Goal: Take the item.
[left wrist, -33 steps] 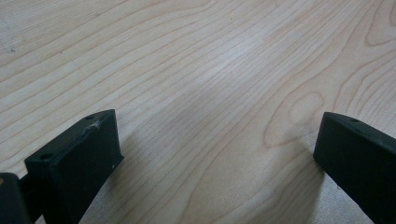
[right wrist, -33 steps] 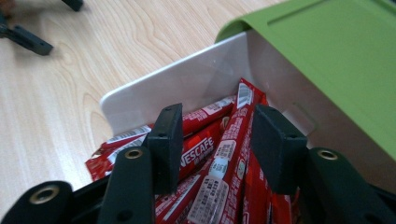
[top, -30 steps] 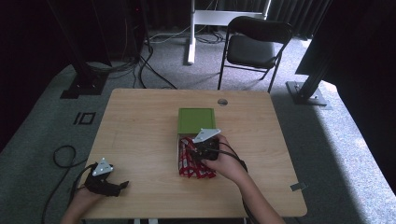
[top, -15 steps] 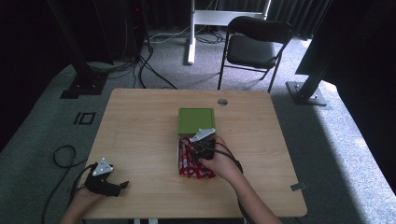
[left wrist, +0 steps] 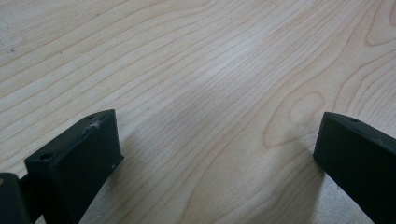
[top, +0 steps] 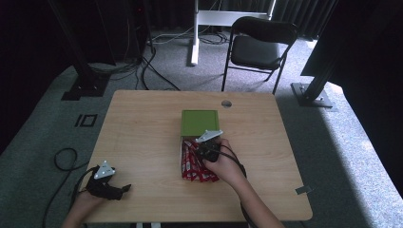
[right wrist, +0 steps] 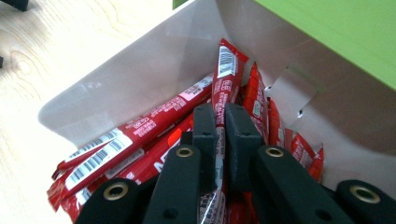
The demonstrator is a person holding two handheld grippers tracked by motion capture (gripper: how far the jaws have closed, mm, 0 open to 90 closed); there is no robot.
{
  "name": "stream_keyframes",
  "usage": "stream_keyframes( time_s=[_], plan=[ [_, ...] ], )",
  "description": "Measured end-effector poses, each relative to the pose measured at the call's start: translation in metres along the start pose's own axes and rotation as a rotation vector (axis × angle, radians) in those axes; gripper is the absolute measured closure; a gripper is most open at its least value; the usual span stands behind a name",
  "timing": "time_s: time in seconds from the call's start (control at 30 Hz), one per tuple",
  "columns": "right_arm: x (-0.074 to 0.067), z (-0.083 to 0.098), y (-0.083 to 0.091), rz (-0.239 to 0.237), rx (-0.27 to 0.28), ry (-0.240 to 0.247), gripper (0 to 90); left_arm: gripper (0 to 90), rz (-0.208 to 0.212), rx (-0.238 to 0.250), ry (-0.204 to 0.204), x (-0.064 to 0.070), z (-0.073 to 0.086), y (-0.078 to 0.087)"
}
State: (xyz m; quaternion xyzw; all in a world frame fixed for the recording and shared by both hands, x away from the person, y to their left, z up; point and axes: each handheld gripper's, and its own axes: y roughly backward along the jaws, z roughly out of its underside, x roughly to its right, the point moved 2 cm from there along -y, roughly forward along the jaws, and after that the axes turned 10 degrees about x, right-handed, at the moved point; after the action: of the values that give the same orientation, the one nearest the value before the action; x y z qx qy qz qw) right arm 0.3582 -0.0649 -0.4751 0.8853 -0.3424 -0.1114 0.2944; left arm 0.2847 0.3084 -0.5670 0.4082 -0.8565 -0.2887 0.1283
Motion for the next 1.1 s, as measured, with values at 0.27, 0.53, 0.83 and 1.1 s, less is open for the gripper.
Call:
stream_keyframes(
  time_s=[0.27, 0.53, 0.83, 1.1],
  plan=[
    [0.001, -0.002, 0.02, -0.031, 0.054, -0.036, 84.3, 1.4, 0.0, 0.0, -0.001, 0.0, 0.0, 0.0],
    [0.0, 0.001, 0.036, -0.046, 0.106, -0.078, 84.4, 1.4, 0.0, 0.0, -0.001, 0.0, 0.0, 0.0],
    [-0.004, -0.003, 0.053, -0.076, 0.173, -0.094, 84.4, 1.4, 0.0, 0.001, 0.0, 0.0, 0.0, 0.0],
    [0.0, -0.01, 0.063, -0.073, 0.231, -0.097, 84.4, 1.4, 0.0, -0.001, 0.0, 0.0, 0.0, 0.0]
  ],
)
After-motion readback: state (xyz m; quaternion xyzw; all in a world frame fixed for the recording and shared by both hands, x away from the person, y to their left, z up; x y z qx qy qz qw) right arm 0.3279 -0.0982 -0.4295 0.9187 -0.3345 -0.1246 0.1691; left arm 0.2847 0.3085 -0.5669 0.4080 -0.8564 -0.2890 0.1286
